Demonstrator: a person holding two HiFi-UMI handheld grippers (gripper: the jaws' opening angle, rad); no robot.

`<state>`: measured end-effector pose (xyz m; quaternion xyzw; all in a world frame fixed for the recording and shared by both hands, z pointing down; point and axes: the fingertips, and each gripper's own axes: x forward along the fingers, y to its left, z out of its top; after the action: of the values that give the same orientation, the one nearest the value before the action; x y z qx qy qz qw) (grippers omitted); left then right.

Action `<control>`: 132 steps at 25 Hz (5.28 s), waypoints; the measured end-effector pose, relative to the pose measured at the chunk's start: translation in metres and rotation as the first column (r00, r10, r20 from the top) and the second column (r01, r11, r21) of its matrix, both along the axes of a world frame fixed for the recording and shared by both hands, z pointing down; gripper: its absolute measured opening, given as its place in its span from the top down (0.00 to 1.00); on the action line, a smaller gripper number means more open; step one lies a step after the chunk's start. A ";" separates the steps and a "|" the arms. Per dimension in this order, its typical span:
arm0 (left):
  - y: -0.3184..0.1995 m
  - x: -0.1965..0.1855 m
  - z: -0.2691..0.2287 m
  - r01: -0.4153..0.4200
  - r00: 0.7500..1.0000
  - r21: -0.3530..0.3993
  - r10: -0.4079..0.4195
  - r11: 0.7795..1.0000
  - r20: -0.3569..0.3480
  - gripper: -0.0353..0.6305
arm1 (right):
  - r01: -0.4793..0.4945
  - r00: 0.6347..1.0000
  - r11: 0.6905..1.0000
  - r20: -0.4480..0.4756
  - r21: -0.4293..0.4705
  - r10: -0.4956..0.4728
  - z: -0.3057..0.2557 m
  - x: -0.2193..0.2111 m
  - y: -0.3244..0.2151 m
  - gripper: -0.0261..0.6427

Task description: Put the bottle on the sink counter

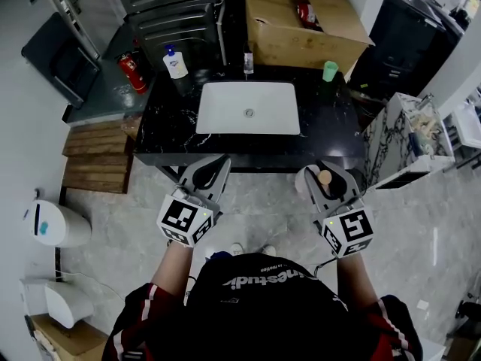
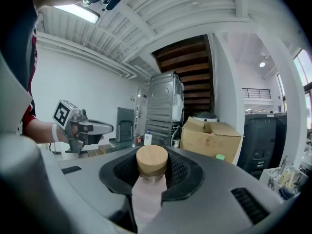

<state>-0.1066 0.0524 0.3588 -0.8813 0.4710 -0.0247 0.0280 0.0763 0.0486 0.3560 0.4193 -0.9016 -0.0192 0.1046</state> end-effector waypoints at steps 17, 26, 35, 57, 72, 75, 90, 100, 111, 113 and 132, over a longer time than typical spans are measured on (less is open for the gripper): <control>-0.018 0.021 0.009 0.062 0.998 -0.025 -0.061 0.998 0.023 0.92 | 0.018 0.999 1.000 0.044 -0.023 -0.017 0.016 0.031 -0.023 0.76; -0.088 0.008 0.019 0.024 0.999 -0.025 -0.024 0.999 0.027 0.92 | -0.019 0.999 0.999 0.039 -0.029 0.021 0.020 0.015 -0.089 0.76; -0.185 -0.032 0.014 -0.024 1.000 -0.013 0.024 1.000 -0.012 0.92 | -0.073 0.997 0.997 0.036 0.011 0.072 0.002 -0.026 -0.174 0.76; -0.311 0.078 0.033 -0.319 0.947 -0.029 0.317 0.947 -0.053 0.92 | -0.365 0.931 0.931 -0.002 0.004 0.365 0.011 0.048 -0.263 0.76; -0.390 0.191 0.104 -0.375 0.927 -0.043 0.374 0.926 -0.032 0.92 | -0.456 0.889 0.890 0.029 -0.020 0.456 0.087 0.131 -0.351 0.76; -0.405 0.204 0.123 -0.372 0.928 -0.043 0.370 0.927 -0.040 0.92 | -0.457 0.889 0.889 0.025 -0.023 0.458 0.111 0.136 -0.368 0.76; -0.453 0.226 0.196 -0.365 0.926 -0.154 0.376 0.918 0.048 0.92 | -0.440 0.897 0.886 -0.039 -0.145 0.440 0.222 0.142 -0.428 0.76; -0.464 0.224 0.195 -0.361 0.928 -0.174 0.371 0.916 0.026 0.92 | -0.392 0.920 0.913 -0.078 -0.116 0.385 0.231 0.134 -0.434 0.75; -0.443 0.167 0.152 -0.272 0.961 -0.123 0.277 0.954 0.025 0.92 | -0.362 0.932 0.932 -0.037 -0.008 0.361 0.159 0.123 -0.416 0.69; -0.432 0.148 0.141 -0.245 0.968 -0.112 0.249 0.963 0.025 0.92 | -0.356 0.935 0.934 -0.006 0.017 0.356 0.136 0.111 -0.404 0.70; -0.306 -0.034 0.042 -0.049 0.997 -0.054 0.046 0.997 -0.059 0.92 | -0.108 0.976 0.994 0.193 0.009 0.104 0.017 -0.070 -0.297 0.89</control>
<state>-0.1408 -0.2531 0.4005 -0.8930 0.4498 -0.0115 -0.0095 0.0061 -0.2482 0.3728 0.4675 -0.8837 0.0182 0.0138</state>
